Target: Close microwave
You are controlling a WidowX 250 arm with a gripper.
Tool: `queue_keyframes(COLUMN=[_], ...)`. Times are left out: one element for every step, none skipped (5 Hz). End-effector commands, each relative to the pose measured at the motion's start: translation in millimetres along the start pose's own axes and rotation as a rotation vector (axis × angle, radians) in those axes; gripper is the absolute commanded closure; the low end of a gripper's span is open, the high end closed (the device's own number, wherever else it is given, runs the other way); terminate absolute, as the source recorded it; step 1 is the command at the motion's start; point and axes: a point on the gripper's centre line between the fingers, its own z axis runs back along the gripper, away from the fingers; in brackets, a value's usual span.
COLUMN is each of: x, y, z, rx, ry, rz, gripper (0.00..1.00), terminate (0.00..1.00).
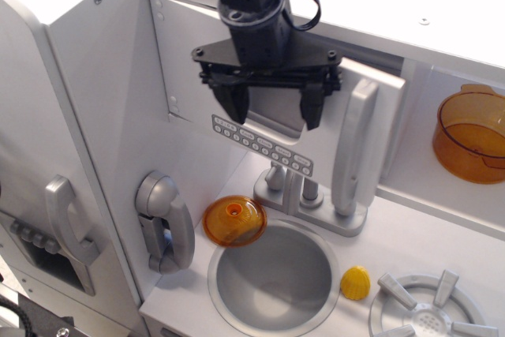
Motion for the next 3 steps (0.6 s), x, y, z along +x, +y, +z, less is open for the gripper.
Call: queue_keyframes(x=[20.4, 24.1, 14.2], y=[-0.9, -0.6, 7.0], z=[12.1, 11.2, 10.1], rx=[-0.033, -0.037, -0.017], ry=[-0.122, -0.133, -0.073], rz=[-0.028, -0.022, -0.034], gripper=[0.0, 0.0, 0.0], terminate=[0.0, 0.0, 0.0])
